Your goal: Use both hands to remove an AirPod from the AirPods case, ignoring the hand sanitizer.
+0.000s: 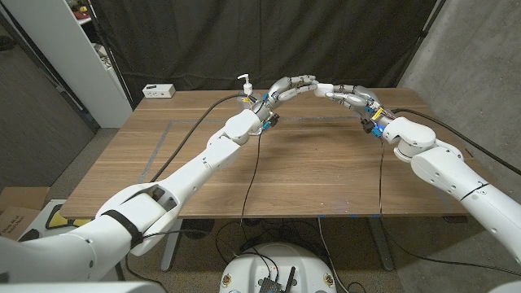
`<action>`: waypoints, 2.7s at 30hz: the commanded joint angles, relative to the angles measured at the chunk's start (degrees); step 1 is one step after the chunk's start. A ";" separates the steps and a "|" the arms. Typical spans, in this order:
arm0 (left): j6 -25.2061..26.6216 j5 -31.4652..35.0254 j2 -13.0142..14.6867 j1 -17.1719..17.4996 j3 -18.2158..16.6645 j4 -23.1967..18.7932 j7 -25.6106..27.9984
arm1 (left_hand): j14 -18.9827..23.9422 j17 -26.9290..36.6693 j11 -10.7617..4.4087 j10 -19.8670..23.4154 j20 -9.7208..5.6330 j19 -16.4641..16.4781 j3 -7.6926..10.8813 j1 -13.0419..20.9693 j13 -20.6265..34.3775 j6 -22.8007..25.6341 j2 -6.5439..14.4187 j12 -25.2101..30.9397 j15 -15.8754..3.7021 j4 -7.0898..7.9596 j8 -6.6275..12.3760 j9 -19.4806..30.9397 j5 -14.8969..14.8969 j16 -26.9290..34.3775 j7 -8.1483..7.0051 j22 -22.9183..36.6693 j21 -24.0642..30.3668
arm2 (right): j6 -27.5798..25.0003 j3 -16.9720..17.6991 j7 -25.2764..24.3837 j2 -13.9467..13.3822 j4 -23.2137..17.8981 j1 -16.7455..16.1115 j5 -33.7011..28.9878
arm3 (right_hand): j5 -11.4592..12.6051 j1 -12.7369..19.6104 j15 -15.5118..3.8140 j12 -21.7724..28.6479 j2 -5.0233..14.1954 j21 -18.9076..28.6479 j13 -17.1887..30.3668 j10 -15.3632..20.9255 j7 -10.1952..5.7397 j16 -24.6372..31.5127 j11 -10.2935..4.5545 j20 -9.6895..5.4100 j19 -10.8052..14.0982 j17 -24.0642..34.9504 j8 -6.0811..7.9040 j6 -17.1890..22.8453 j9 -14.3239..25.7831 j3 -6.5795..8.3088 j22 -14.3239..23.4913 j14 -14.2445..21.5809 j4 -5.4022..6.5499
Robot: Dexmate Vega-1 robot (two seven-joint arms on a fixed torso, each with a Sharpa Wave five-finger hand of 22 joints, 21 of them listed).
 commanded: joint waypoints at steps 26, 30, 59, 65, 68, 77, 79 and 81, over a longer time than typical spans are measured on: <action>11.18 4.11 4.97 -1.35 2.11 -8.74 -0.31 | -1.32 0.22 0.59 -2.22 1.28 -0.86 -3.68 0.06 0.26 0.23 -2.97 -0.20 -0.77 -0.20 -0.58 0.56 2.41 0.51 0.01 0.14 0.43 | -3.18 -0.89 2.05 -2.54 -1.40 1.87 -0.81 | 0.45 0.30 -3.67 -0.63 0.42 -0.25 0.32 0.61 -1.07 0.47 0.28 0.73 -0.05 0.31 4.78 0.96 10.08 -0.17 0.20 0.50 0.72; 8.67 4.71 4.45 -0.67 1.75 -8.11 1.49 | 0.44 0.32 -0.33 -0.16 0.95 0.01 -2.70 2.49 0.22 2.54 -0.56 0.74 -1.54 -0.72 0.07 0.69 3.87 1.25 -0.95 0.21 0.92 | -3.45 -0.95 1.83 -2.58 -1.70 1.76 -0.81 | 0.45 0.32 -3.67 -0.65 0.39 -0.25 0.34 0.76 -1.06 0.44 0.31 0.73 -0.06 0.32 4.87 0.97 10.34 -0.22 0.20 0.48 0.74; 7.53 3.56 2.58 -0.14 1.20 -5.91 2.68 | 3.83 0.45 -1.91 3.99 0.77 1.17 -2.04 4.55 0.06 9.15 4.07 2.34 -3.22 -0.28 1.60 0.63 4.30 2.06 -1.79 0.41 1.94 | -4.32 -1.02 1.85 -3.44 -1.52 1.28 -0.99 | 0.46 0.57 -4.31 -1.21 0.41 -0.29 0.53 0.67 -1.10 0.35 0.02 0.88 -0.34 0.39 4.58 1.12 10.70 -0.50 0.20 0.50 0.89; 8.47 3.26 2.19 -0.17 1.17 -5.77 3.18 | 5.32 0.60 -1.99 5.77 0.32 1.76 -2.22 3.54 -0.07 11.82 5.27 2.92 -3.50 0.82 2.19 0.37 3.63 2.54 -0.99 0.52 2.41 | -3.38 -1.23 3.58 -3.68 -0.25 1.72 -1.17 | 0.43 0.56 -4.58 -1.40 0.43 -0.39 0.60 0.50 -1.45 0.24 -0.52 0.85 -0.69 0.42 4.55 1.23 10.82 -0.59 0.20 0.28 0.97; 9.24 3.12 2.10 -0.01 1.09 -6.11 3.67 | 6.00 0.62 -2.30 6.65 0.19 1.86 -2.41 2.79 -0.16 12.62 5.66 3.20 -3.71 1.49 2.21 0.11 3.29 2.73 -0.78 0.56 2.55 | -2.86 -1.30 4.13 -3.82 0.23 1.83 -1.43 | 0.40 0.50 -4.87 -1.54 0.44 -0.48 0.62 0.29 -1.69 0.16 -0.55 0.75 -0.98 0.43 4.43 1.16 10.78 -0.65 0.20 0.09 1.04; 11.49 2.54 2.26 0.38 0.90 -7.21 4.47 | 7.44 0.57 -1.71 7.56 -0.27 2.12 -3.12 0.56 -0.48 11.81 5.94 3.26 -3.74 3.34 1.08 -0.52 2.19 2.97 0.74 0.63 2.93 | -0.95 -1.55 6.22 -3.62 2.11 2.32 -1.63 | 0.34 0.46 -5.27 -1.78 0.52 -0.50 0.71 0.06 -2.16 0.07 -1.25 0.76 -1.28 0.46 4.28 1.14 10.83 -0.77 0.20 -0.13 1.16; 11.55 2.34 2.26 0.50 0.80 -7.21 4.62 | 7.50 0.54 -1.18 7.11 -0.22 2.09 -3.39 -0.01 -0.53 9.86 5.73 3.00 -3.57 3.75 0.22 -0.47 1.81 2.85 1.31 0.63 3.01 | -0.78 -1.55 6.62 -3.56 2.43 2.40 -1.43 | 0.34 0.44 -5.36 -1.79 0.53 -0.50 0.73 0.06 -2.14 0.06 -1.31 0.73 -1.31 0.47 4.24 1.12 10.82 -0.79 0.20 -0.15 1.19; 11.52 2.38 2.31 0.63 0.74 -7.29 4.98 | 7.35 0.49 -0.67 6.39 -0.14 2.10 -3.43 -0.25 -0.57 7.37 5.75 2.65 -3.35 3.99 -0.85 -0.42 1.51 2.61 1.52 0.62 3.11 | -0.74 -1.48 6.84 -3.46 2.62 2.43 -1.11 | 0.33 0.42 -5.34 -1.78 0.55 -0.49 0.75 0.16 -2.10 0.05 -1.48 0.79 -1.33 0.47 4.24 1.21 10.82 -0.82 0.20 -0.17 1.22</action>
